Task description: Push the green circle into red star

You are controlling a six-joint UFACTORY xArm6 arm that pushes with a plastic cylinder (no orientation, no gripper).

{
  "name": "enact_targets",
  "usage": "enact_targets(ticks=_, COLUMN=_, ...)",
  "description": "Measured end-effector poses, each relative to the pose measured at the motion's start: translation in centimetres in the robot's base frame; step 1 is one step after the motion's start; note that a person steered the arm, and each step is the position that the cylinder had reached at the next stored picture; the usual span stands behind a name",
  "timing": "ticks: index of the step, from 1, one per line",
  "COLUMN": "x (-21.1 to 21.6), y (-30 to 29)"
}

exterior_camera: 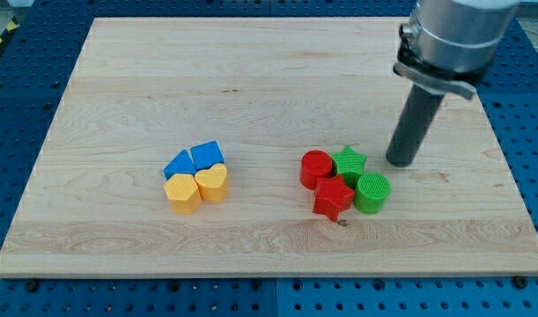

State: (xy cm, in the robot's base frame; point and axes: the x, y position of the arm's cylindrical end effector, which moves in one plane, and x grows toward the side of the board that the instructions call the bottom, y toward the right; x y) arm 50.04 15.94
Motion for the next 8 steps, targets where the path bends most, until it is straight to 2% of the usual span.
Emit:
enact_targets(ticks=4, x=4.3, y=0.0)
enact_targets(ticks=7, x=4.4, y=-3.7)
enact_targets(ticks=8, x=4.4, y=-2.6)
